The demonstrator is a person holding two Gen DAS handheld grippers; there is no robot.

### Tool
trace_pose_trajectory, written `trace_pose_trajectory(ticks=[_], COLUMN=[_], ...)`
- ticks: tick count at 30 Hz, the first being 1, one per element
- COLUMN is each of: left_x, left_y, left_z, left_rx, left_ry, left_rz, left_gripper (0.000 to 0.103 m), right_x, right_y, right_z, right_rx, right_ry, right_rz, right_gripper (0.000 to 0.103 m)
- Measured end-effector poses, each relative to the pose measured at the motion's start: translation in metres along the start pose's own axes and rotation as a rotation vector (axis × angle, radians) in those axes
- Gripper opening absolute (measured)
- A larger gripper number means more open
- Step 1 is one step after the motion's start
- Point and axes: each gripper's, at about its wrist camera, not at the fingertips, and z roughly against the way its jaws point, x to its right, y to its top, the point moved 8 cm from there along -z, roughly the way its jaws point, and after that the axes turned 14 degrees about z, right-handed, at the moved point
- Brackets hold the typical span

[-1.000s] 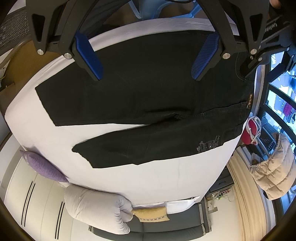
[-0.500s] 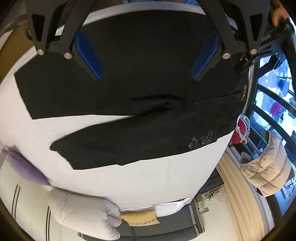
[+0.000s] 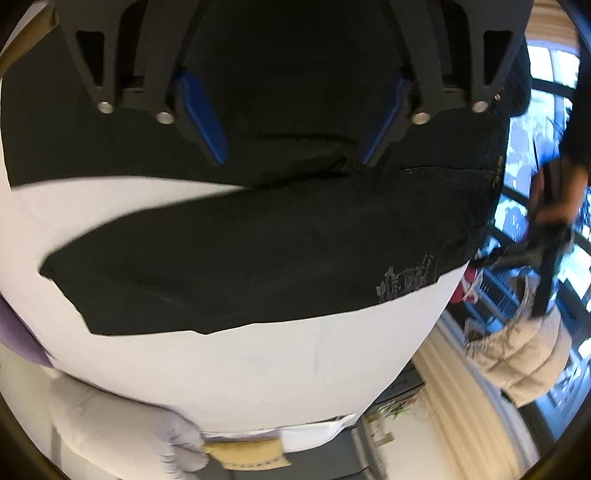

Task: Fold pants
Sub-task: 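Lower both tools and pinch the jeans edge with each gripper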

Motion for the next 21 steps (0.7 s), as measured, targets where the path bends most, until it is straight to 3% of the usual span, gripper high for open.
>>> trace_pose_trajectory(ticks=[7, 14, 19, 21], left_x=[0.007, 0.011, 0.012, 0.014], left_y=[0.029, 0.034, 0.042, 0.047], left_z=[-0.072, -0.106, -0.110, -0.111], left_rx=[-0.220, -0.315, -0.346, -0.340], left_ry=[-0.188, -0.216, -0.224, -0.220], left_rz=[-0.071, -0.151, -0.180, -0.185], left_gripper=[0.081, 0.079, 0.041, 0.022], right_x=[-0.006, -0.019, -0.028, -0.033], right_y=[0.020, 0.035, 0.056, 0.069], right_z=[-0.027, -0.049, -0.064, -0.069], right_rx=[-0.009, -0.019, -0.015, 0.003], right_ry=[0.060, 0.099, 0.119, 0.141], right_rz=[0.090, 0.184, 0.259, 0.305], right_gripper=[0.074, 0.070, 0.067, 0.067])
